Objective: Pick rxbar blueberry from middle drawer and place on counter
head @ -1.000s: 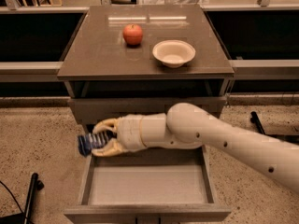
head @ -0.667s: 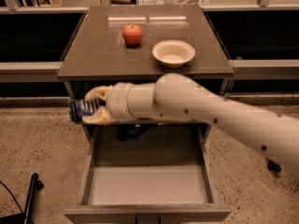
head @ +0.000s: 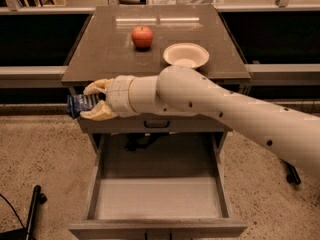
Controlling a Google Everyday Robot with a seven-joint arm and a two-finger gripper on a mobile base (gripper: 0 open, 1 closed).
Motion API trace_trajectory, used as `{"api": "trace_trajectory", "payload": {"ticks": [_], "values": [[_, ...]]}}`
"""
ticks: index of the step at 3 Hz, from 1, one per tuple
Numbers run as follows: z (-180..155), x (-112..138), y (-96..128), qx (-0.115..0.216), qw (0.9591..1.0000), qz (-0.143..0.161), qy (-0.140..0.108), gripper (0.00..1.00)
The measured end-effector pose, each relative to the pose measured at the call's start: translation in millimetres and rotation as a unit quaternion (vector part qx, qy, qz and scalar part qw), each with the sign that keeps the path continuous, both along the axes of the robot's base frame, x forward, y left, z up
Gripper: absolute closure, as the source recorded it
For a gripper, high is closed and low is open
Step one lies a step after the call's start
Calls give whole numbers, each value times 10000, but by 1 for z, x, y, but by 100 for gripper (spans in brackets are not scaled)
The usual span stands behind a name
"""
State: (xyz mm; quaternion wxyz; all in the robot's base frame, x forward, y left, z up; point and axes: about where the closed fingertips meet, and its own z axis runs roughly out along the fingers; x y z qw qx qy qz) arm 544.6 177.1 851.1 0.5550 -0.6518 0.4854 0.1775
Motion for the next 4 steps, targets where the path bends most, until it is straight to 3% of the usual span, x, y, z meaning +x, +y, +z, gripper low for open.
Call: {"api": "trace_trajectory", "payload": {"ticks": [1,2,3,4], "values": [[16,37,-6,-37,9998,-185,-41,100],[42,92,-30,201,9986,-482,106,100],[60,145,-41,307,9963,-750,288,84],[58,189,-34,281,9918,-1116,559,60]]}}
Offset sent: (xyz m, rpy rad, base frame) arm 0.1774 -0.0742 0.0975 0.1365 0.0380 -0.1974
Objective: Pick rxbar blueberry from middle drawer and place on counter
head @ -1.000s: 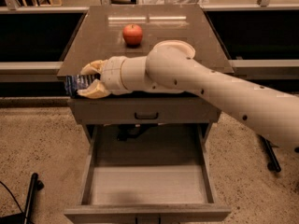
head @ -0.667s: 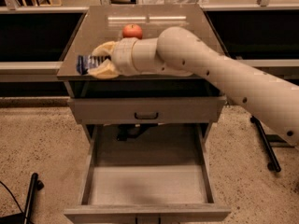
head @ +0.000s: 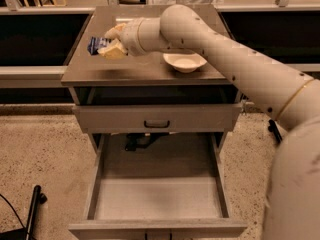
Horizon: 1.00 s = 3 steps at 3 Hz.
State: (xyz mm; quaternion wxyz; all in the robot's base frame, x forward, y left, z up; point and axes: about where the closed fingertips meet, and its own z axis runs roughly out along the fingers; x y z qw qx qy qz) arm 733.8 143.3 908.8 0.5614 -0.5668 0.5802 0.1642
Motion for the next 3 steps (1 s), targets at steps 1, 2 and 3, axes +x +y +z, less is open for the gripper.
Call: {"api": "trace_trajectory", "payload": {"ticks": [1,2,3], "values": [[-20,31,18,-5,9982,-253,545,37],[-43,39,31,76,9934,-242,1120,13],[-46,39,32,86,9926,-238,1189,0]]}}
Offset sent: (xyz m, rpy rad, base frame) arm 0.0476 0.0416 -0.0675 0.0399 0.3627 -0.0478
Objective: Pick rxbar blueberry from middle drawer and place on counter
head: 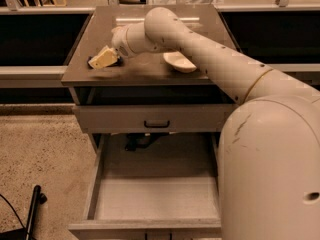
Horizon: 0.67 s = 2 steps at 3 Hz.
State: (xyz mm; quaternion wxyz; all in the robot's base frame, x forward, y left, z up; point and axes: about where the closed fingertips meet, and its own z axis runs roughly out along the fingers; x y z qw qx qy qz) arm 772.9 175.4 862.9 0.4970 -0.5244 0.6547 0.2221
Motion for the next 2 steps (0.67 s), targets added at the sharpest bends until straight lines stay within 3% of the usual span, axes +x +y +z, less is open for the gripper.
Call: {"api": "trace_trajectory", "payload": {"ticks": [2], "values": [[63,-22,-17,-161,9998,13,-138,0]]}}
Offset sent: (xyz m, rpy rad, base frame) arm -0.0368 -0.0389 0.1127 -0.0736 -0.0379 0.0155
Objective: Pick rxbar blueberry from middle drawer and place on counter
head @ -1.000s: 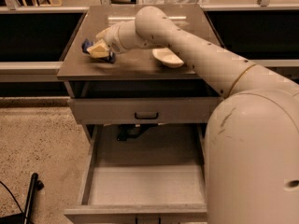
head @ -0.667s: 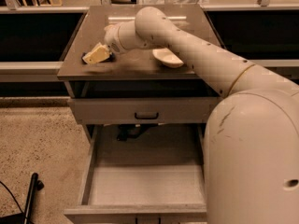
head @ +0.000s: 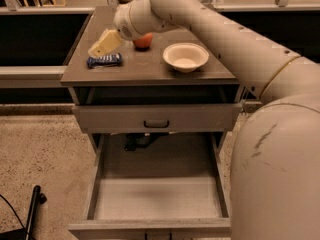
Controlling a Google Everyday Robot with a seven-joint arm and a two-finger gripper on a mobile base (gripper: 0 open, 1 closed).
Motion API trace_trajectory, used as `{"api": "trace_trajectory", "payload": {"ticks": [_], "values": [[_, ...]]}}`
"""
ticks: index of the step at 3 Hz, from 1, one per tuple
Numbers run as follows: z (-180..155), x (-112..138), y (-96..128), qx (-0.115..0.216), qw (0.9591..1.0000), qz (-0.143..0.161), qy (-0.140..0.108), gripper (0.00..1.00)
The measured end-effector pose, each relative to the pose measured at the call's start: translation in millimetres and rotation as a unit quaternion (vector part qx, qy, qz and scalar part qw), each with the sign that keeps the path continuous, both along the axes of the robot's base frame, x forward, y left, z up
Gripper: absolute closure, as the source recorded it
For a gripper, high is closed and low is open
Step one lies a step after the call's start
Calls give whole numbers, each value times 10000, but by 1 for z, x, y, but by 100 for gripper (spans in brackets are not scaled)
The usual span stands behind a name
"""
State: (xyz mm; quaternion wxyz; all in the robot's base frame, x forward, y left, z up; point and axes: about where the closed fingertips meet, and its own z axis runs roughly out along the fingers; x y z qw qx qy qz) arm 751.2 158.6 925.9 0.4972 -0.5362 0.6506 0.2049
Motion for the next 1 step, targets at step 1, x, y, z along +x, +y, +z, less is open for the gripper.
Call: {"api": "trace_trajectory", "payload": {"ticks": [1], "values": [[0,-3,0,-37,10000,44,30,0]]}}
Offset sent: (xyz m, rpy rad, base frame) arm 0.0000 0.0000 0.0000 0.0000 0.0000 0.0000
